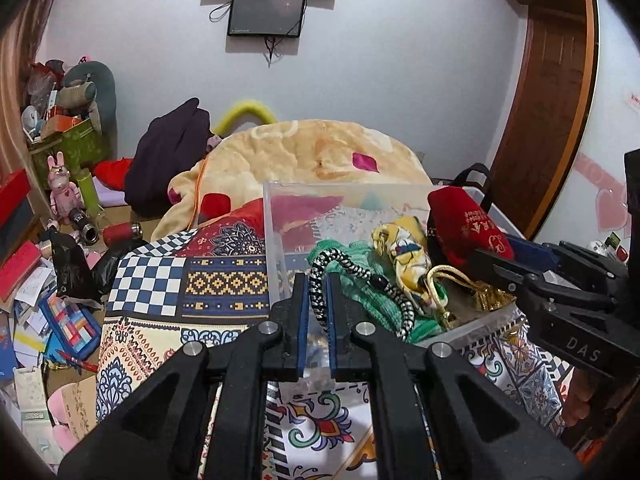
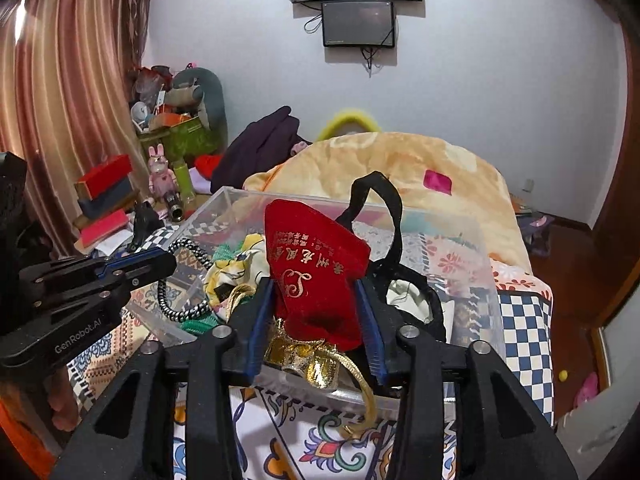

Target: Organize soft objects

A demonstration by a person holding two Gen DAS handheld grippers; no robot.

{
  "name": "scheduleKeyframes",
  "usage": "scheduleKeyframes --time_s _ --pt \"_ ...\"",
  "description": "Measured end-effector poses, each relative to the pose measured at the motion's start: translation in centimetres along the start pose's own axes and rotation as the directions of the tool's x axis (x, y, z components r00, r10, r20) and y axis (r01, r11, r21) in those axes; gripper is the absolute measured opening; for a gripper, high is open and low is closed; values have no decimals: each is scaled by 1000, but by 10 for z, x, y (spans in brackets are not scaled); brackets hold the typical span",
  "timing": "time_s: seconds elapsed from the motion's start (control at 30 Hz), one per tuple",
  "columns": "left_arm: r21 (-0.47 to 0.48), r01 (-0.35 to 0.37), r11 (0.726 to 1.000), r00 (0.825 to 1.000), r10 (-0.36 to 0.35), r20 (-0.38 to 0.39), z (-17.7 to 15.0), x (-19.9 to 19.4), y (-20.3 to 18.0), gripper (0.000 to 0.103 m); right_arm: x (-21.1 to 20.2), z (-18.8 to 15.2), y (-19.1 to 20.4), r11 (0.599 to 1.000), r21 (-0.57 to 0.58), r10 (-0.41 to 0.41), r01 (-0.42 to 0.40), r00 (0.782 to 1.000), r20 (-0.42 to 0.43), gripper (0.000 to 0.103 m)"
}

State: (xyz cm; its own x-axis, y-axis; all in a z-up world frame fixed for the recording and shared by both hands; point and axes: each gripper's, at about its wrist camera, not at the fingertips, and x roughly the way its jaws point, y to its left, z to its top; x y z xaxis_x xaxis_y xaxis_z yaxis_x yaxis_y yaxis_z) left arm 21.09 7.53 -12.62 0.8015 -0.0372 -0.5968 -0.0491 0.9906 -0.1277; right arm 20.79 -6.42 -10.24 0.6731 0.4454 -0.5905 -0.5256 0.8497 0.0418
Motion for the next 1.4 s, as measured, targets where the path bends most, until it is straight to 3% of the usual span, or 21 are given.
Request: scheduleKeyframes --time_s 0.1,0.43,0.6,0.8,0.9,0.97,1.07,1.17,1.3,1.37,1.4 --pt "-8 20 1000 1000 -20 -10 -3 -3 1 10 -3 -1 2 1000 -12 -13 13 1000 1 57" --pt "-30 75 997 996 -74 42 1 -43 -2 10 -37 4 6 1000 -29 -11 12 998 55 58" --pt "-24 104 994 988 -101 114 10 -77 -11 10 -77 8 4 1000 -20 -14 17 989 150 58" --pt "31 116 993 969 -120 216 19 -129 -34 10 -132 12 0 1000 3 -22 22 961 275 59" --pt "52 121 991 954 -131 270 21 -154 -45 32 -150 14 -1 1000 16 -21 17 948 316 65" --pt "61 108 992 944 -121 306 21 -168 -50 59 -162 14 0 1000 20 -26 21 938 346 69" --pt "80 80 994 927 -103 361 19 -188 -58 70 -176 13 2 1000 23 -26 18 925 378 73" --pt "97 70 993 916 -102 388 18 -201 -63 78 -185 13 6 999 28 -31 22 912 409 83" --pt "104 61 993 906 -99 412 18 -213 -66 90 -191 12 12 999 16 -34 30 901 432 89" --pt "99 60 993 899 -97 426 17 -218 -66 97 -192 12 15 999 12 -35 33 896 442 102" --pt "98 60 993 898 -97 430 15 -221 -66 99 -195 10 15 999 12 -35 33 893 448 103"
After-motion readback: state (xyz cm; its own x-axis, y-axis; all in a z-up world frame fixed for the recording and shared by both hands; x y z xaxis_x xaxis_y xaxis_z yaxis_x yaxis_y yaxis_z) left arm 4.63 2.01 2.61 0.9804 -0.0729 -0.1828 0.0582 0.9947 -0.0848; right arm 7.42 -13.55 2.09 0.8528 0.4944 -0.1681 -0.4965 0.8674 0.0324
